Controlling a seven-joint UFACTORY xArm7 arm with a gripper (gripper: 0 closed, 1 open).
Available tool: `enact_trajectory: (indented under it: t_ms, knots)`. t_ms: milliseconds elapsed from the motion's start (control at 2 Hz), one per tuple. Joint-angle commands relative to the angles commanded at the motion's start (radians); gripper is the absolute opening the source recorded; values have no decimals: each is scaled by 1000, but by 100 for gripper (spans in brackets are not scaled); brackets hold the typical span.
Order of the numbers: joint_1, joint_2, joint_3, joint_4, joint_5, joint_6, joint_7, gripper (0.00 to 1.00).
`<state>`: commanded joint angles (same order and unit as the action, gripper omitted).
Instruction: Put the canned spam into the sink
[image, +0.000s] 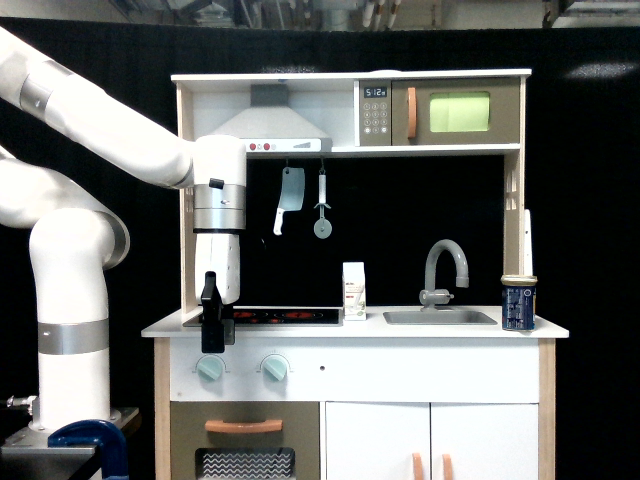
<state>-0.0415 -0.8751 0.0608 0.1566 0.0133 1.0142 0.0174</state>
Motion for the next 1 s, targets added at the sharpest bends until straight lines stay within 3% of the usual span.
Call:
enact_trajectory:
  t_ms: [500, 1000]
  knots:
    - [-3, 323, -2, 216, -57, -148, -86, 100]
    - [75, 478, -187, 428, 17, -253, -463, 100]
